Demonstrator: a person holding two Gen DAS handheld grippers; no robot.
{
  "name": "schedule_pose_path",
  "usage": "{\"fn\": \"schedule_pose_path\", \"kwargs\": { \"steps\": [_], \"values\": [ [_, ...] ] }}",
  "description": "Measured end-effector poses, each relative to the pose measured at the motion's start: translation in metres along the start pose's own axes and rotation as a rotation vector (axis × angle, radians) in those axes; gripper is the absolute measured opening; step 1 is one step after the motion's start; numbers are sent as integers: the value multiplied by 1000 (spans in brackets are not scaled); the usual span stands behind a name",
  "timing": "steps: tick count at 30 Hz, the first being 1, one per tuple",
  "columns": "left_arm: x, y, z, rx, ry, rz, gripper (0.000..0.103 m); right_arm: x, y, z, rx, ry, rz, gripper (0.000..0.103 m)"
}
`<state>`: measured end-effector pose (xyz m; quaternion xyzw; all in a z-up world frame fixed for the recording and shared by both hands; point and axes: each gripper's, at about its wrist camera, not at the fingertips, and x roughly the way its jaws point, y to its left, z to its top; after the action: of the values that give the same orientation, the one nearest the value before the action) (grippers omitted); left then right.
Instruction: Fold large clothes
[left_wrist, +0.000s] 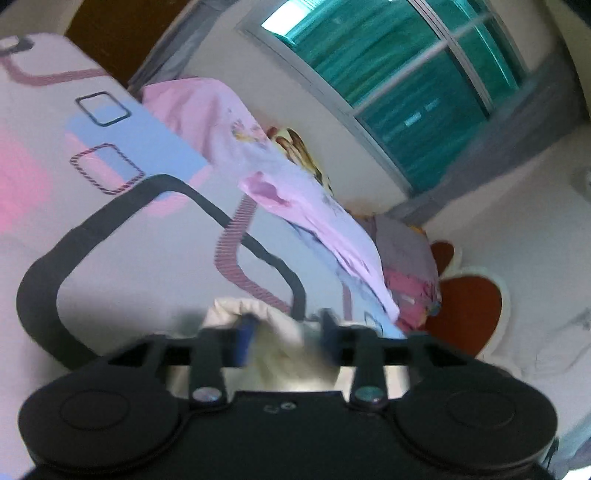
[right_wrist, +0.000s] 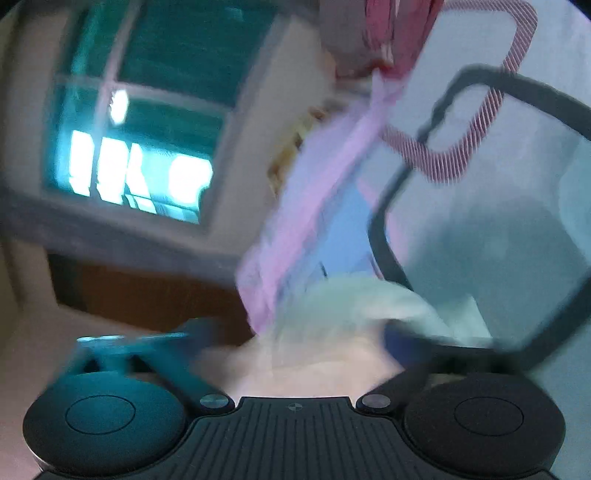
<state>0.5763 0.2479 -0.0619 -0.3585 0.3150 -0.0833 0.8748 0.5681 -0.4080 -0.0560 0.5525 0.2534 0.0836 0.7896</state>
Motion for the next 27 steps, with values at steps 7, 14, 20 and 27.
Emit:
{"fn": "schedule_pose_path", "kwargs": {
  "steps": [7,14,20,27],
  "values": [
    [12,2,14,228,67,60,76,25,22,-5,-460,128,-249,78],
    [53,0,17,323,221,100,67,81,6,-24,-590,249,-376,75],
    [61,-1,12,351,269,3,5,85,11,-39,-701,338,-295,11],
    [39,6,37,241,123,-221,4,42,36,-30,-759,128,-208,7]
  ]
}}
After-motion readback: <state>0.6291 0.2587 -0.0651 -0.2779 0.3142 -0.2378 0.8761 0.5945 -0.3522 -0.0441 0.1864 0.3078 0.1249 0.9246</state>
